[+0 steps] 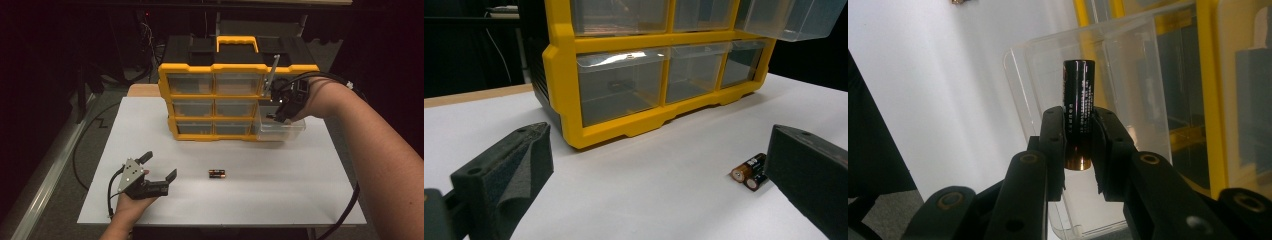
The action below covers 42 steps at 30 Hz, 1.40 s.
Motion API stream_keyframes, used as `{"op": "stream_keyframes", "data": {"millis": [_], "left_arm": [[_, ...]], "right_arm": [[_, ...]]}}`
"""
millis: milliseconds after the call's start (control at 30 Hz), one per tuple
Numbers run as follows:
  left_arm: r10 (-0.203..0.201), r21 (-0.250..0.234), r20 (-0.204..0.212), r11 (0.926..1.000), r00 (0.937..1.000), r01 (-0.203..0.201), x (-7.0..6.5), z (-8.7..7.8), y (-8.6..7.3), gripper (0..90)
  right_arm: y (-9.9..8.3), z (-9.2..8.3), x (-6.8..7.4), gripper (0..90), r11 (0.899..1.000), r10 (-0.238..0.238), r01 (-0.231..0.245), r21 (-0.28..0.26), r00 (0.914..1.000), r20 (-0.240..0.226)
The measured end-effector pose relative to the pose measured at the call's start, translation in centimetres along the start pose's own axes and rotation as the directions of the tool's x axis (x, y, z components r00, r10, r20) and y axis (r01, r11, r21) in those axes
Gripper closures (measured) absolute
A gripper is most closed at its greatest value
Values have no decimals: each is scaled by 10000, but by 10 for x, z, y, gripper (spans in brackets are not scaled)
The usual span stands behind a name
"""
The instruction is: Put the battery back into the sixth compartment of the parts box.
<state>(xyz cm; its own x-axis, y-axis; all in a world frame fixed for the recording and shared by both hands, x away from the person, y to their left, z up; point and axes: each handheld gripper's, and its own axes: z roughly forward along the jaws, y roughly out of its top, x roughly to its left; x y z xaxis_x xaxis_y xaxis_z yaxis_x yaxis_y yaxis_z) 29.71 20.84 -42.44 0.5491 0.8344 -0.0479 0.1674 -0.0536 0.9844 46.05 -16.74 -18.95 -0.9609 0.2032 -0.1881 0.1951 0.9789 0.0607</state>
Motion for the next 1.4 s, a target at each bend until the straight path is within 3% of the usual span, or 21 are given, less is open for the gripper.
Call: {"op": "stream_keyframes", "data": {"millis": [167, 300, 433, 967, 1400], "left_arm": [[4, 7, -2, 10000, 10000, -4, 0, 0, 0, 5], [4, 3, -9, 10000, 10000, -4, 0, 0, 0, 5], [-6, 1, -11, 10000, 10000, 6, 0, 1, 0, 5], [12, 62, 4, 10000, 10000, -12, -1, 1, -1, 5], [59, 78, 20, 10000, 10000, -59, -1, 1, -1, 5]], "right_arm": [[-1, 0, 0, 783, 10000, 78, -78, -28, 10000, 21], [-3, -5, 0, 669, 9996, 139, -144, -256, 9997, -180], [-5, -12, 5, 634, 9991, 116, -125, -414, 9997, -220], [-14, -11, 35, 626, 9995, -104, 99, -309, 9998, -162], [-11, 4, 54, 626, 9986, -426, 414, -321, 9984, -384]]}}
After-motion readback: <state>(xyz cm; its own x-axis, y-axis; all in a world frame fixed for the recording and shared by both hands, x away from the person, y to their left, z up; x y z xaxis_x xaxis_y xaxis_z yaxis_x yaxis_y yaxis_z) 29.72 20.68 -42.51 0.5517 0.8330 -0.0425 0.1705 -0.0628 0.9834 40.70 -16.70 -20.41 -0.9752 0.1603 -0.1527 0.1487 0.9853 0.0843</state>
